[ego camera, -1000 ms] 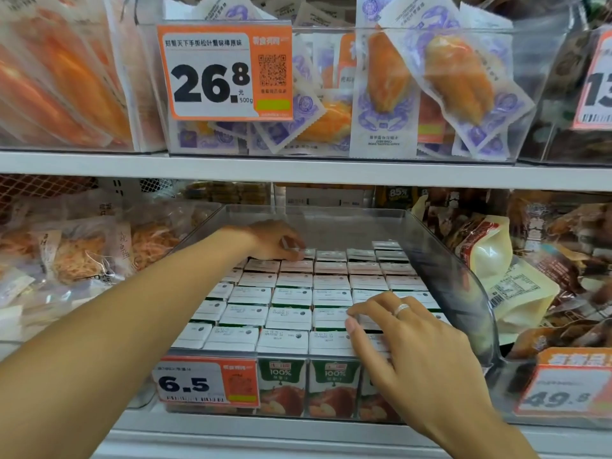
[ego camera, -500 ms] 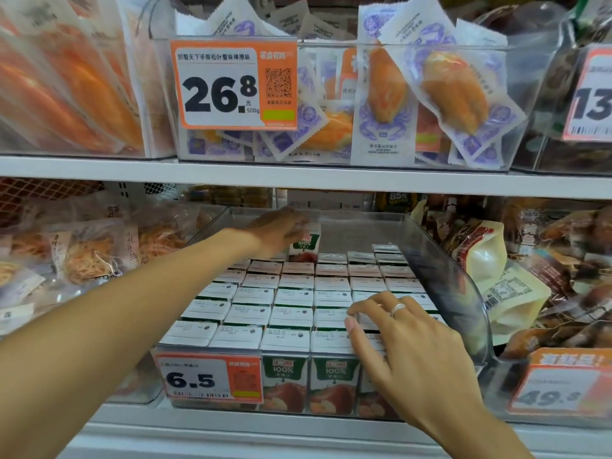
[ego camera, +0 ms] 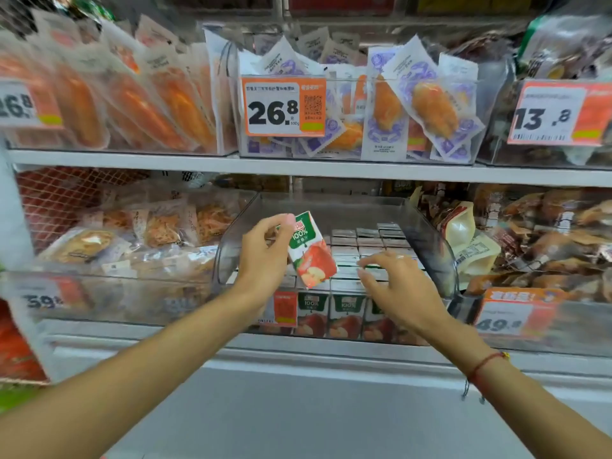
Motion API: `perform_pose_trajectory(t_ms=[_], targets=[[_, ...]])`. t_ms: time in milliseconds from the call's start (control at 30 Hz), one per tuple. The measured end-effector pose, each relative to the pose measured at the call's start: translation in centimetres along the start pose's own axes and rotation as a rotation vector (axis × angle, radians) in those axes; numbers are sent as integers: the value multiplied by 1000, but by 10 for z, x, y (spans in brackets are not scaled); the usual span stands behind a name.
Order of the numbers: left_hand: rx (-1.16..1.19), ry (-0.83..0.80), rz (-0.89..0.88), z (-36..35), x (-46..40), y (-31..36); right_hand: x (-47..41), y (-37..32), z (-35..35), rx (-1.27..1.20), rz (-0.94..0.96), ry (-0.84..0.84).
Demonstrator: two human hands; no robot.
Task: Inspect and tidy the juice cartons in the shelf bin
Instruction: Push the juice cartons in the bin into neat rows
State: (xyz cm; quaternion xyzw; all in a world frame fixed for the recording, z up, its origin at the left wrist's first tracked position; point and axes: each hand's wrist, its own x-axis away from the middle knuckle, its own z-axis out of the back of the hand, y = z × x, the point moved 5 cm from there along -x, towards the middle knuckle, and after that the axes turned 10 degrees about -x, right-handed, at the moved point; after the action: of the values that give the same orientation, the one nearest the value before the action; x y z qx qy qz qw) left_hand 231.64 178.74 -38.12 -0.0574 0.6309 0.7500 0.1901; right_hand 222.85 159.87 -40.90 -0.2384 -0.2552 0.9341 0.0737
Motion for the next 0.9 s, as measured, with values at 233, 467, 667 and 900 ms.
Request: perform_pose_trajectory(t_ms=[233,467,667,900], targets=[[77,-63,265,22,71,-30,41,-64,-25,-736,-258,-300],[136,-145,288,28,88,-42,63,-66,-47,-830,-252,-384],[125,-297,351,19,89,-54,62,-57,-55,-919,-312,-302],[110,-386,372,14,90,-53,61,-48,-58,-894,-426,-233]])
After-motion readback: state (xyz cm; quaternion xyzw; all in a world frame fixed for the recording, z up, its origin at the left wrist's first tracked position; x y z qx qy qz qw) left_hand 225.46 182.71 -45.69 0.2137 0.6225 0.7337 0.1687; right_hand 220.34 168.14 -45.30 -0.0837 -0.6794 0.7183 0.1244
